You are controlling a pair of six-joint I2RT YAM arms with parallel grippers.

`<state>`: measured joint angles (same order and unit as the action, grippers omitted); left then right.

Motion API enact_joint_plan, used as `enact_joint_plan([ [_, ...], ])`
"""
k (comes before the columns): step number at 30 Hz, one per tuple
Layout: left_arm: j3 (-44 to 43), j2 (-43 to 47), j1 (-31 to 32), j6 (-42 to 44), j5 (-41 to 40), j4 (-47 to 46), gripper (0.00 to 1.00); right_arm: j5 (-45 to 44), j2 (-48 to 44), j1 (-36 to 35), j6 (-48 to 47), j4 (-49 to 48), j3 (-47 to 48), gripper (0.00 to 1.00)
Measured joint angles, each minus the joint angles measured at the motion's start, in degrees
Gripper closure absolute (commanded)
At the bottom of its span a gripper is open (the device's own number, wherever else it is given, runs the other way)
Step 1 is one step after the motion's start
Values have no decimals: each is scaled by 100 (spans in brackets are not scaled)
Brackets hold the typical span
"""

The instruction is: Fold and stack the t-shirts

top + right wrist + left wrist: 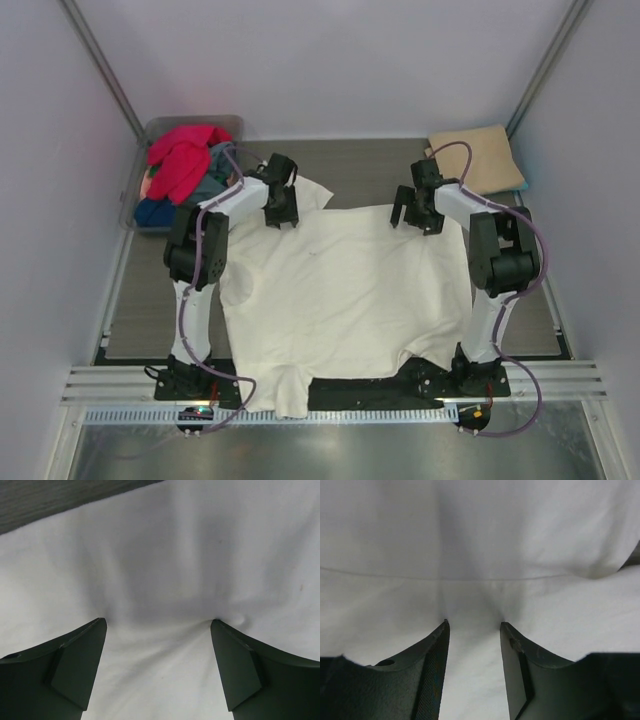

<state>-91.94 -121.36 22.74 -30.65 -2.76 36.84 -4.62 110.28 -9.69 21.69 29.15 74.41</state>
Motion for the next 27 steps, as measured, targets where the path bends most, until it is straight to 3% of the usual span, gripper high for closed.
enact_joint_plan([
  [5,-1456,-931,-175,72,144,273,56,-22,627,195,4,140,903,9],
  [9,-3886,-2245,-284,146,337,938,56,-96,1165,258,0,229,1729,9],
  [11,-5090,-2789,-304,201,433,1088,48,-107,1327,273,2,284,2013,9],
  [13,-5337,-2732,-317,258,496,1224,41,-133,1362,280,7,321,2096,9],
  [15,-4942,-2273,-302,286,551,1202,39,-175,1322,278,4,413,2094,9],
  [19,-2804,-269,-199,319,520,1150,33,-247,881,234,-15,551,1764,9],
  [23,-431,2529,-63,402,140,994,21,-332,-251,-9,-44,726,1119,9],
  [27,1156,4940,-66,315,-356,1001,15,-433,-1534,-575,-42,756,520,8],
])
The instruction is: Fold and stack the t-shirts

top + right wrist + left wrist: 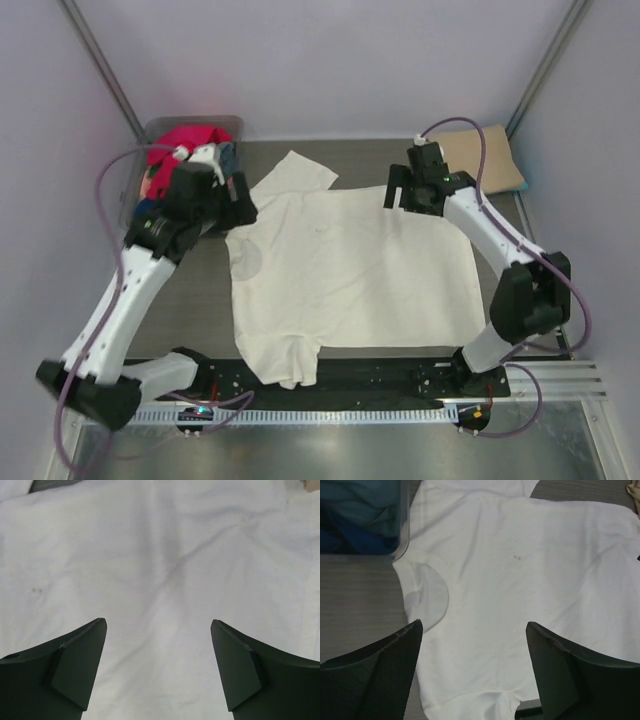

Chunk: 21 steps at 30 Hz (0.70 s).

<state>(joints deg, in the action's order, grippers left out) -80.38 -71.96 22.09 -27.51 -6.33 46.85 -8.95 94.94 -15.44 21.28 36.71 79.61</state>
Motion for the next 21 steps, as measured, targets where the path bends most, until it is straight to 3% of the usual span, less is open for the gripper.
enact_joint_plan([
  [4,1405,1991,-46,-382,-179,225,14,-28,-1305,-654,114,-151,-901,8],
  [6,1923,2750,-42,-608,-142,529,5,-17,-1967,-765,236,-286,-1563,8],
  [7,2124,2986,-42,-706,-109,640,0,-50,-2341,-769,321,-323,-1928,6],
  [13,3274,4072,-39,-1303,299,1185,0,-538,-4385,-765,765,-667,-3569,3],
  [16,3679,4568,-37,-1615,732,588,0,-752,-5049,-769,872,-894,-4015,2],
  [21,5053,6035,-35,-2865,874,-1620,0,-780,-5248,-769,1010,-1128,-4157,2],
])
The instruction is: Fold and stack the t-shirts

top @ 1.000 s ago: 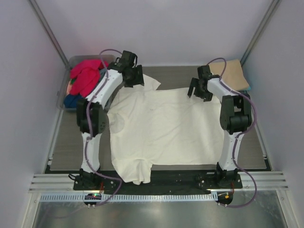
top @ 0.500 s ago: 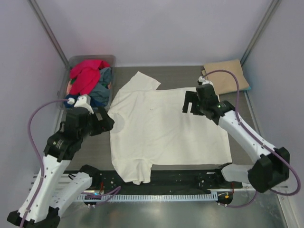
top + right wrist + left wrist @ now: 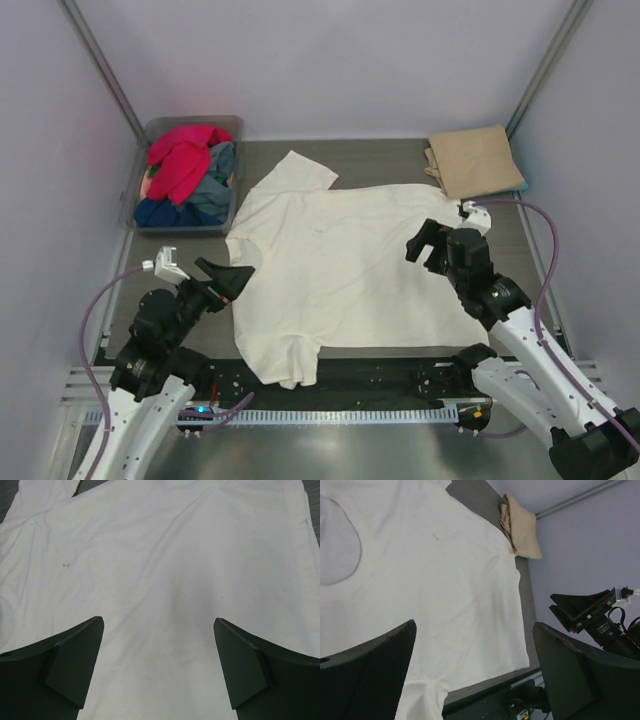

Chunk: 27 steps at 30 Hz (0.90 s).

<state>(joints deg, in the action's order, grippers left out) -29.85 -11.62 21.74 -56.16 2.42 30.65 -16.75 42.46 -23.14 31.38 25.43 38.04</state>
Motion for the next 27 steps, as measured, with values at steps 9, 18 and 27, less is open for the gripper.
enact_joint_plan([
  [9,-723,-2271,160,-68,140,970,6,39,647,0,24,-33,0,2],
  [18,-754,-3185,3259,-1320,-1158,2378,9,68,876,0,111,-2,0,4],
  [27,-1303,-4754,6393,-3335,-1971,2682,17,33,203,0,66,391,0,3],
])
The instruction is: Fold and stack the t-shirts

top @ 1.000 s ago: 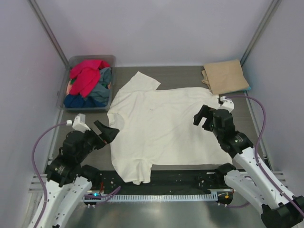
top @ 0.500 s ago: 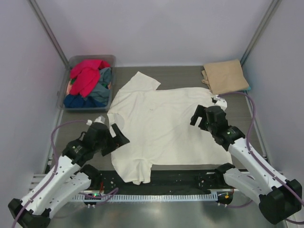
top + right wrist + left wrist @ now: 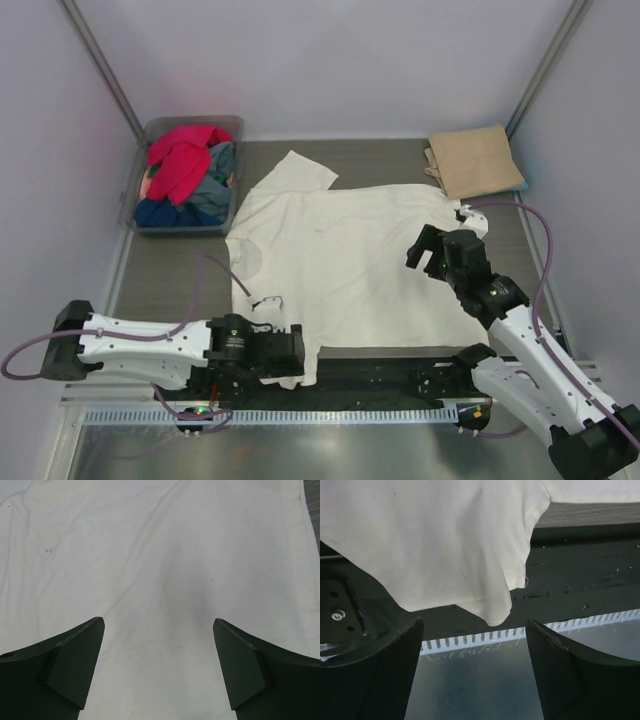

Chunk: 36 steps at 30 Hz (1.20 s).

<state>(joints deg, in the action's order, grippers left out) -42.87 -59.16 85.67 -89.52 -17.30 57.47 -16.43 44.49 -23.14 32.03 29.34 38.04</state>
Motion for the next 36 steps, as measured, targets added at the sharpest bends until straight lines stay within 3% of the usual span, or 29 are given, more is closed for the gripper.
enact_joint_plan([
  [3,-109,-472,426,-387,-55,-35,25,31,-155,0,2,70,0,3],
  [6,-103,-669,645,-654,-76,-103,26,85,-179,0,4,120,0,4],
  [10,-66,-765,758,-789,-81,-310,24,157,-177,0,4,166,0,3],
  [14,42,-994,769,-787,-138,-684,30,162,-175,0,4,203,0,3],
  [17,153,-1169,769,-802,-160,-863,46,162,-177,0,4,203,0,3],
  [18,199,-1235,769,-813,-168,-909,60,157,-175,0,9,205,0,3],
  [20,321,-1303,767,-852,-181,-992,78,118,-175,0,63,212,0,3],
  [21,387,-1307,763,-876,-199,-1036,99,68,-170,0,118,234,-2,4],
  [30,96,-627,219,-286,-754,-529,100,-337,481,-72,1167,807,-72,4],
  [36,546,70,-492,435,-774,-798,100,-603,1174,-1187,2020,1683,-149,2],
])
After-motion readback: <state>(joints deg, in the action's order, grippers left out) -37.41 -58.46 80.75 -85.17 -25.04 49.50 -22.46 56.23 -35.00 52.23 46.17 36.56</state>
